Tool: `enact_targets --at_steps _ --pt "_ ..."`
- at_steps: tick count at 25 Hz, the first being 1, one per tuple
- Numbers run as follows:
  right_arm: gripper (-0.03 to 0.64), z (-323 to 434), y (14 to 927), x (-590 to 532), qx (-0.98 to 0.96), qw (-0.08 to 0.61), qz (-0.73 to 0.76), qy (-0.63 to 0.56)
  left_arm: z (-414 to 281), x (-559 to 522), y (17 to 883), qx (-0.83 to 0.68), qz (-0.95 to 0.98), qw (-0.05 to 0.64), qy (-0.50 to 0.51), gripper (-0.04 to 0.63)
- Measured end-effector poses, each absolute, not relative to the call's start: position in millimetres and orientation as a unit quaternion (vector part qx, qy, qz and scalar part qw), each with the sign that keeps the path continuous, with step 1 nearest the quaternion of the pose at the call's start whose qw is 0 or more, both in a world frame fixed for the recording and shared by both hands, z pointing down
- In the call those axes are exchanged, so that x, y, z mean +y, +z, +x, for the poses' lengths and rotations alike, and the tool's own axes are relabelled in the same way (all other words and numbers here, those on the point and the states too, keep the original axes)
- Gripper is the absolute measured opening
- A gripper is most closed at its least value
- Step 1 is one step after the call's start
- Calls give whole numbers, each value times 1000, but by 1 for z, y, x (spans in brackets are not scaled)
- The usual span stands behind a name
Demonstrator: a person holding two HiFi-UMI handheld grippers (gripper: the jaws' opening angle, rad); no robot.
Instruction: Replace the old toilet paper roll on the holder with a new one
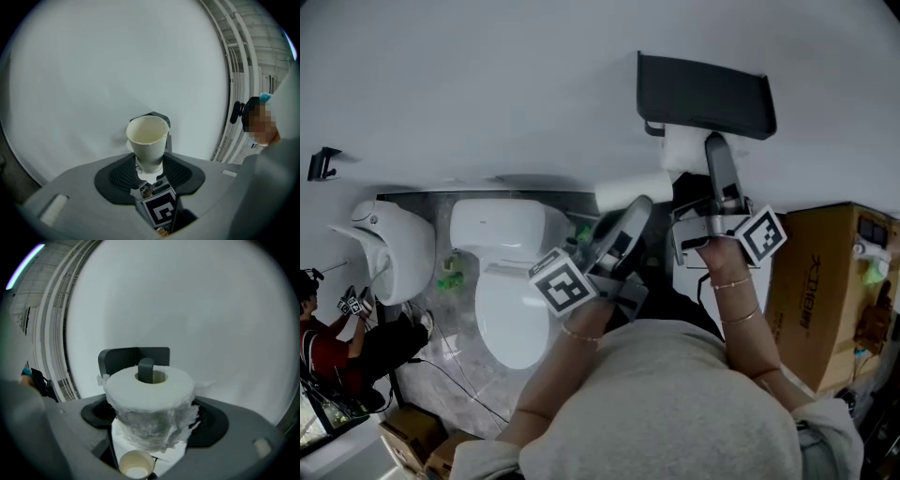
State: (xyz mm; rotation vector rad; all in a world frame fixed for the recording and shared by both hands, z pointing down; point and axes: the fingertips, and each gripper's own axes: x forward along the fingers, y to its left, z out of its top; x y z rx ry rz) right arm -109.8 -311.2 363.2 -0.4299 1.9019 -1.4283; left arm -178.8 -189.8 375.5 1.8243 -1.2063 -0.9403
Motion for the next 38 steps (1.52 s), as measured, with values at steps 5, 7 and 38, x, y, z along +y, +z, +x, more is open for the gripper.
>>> enact_targets --at_steps 5,7,38 --pt "440 -111 363 -306 739 349 -165 -552 -178 -183 375 -469 713 369 -369 187" --pt "440 -112 363 -305 742 347 -159 -551 -175 -181 373 -466 716 368 -368 187" --pt "370 -74 314 -219 799 310 -113 -502 -140 -179 328 -419 773 323 -349 187"
